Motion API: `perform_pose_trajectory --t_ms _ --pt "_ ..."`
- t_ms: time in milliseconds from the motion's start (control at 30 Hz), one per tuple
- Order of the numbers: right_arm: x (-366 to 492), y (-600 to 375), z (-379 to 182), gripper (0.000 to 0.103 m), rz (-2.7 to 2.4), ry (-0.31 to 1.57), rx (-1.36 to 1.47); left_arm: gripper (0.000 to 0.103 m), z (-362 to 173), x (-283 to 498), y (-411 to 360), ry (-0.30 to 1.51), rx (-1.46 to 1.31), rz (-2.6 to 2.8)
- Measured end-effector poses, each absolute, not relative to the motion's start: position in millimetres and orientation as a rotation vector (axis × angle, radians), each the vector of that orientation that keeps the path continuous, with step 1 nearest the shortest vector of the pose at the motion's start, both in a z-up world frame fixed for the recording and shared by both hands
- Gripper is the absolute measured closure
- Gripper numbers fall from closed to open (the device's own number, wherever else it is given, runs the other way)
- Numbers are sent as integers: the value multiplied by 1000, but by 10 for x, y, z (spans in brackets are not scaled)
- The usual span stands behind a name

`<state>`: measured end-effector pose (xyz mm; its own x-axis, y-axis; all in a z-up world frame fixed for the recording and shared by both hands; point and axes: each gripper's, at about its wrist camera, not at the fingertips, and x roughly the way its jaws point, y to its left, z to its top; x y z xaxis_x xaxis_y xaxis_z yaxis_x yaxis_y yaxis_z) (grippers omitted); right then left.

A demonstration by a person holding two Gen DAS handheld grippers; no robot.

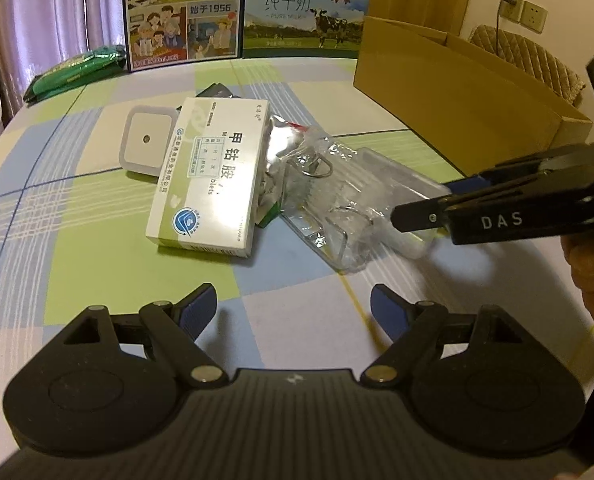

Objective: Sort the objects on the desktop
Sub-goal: 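Grasp the clear wire-handled container with the left tool while the right grasps the clear tube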

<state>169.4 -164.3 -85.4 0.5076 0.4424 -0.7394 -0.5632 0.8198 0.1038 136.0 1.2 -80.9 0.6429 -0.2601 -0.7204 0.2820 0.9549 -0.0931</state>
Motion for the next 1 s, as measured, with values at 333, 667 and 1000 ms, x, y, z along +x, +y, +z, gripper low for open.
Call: perform_pose_trajectory --t_ms 333,667,1000 --pt "1728 -1802 -809 75 498 843 -121 27 -819 1538 -227 790 56 -358" --pt "1772 -1879 -799 75 473 855 -80 74 -900 1745 -477 765 110 -390" --pt "1714 -1901 -785 75 490 867 -47 89 -848 1498 -654 755 431 -418"
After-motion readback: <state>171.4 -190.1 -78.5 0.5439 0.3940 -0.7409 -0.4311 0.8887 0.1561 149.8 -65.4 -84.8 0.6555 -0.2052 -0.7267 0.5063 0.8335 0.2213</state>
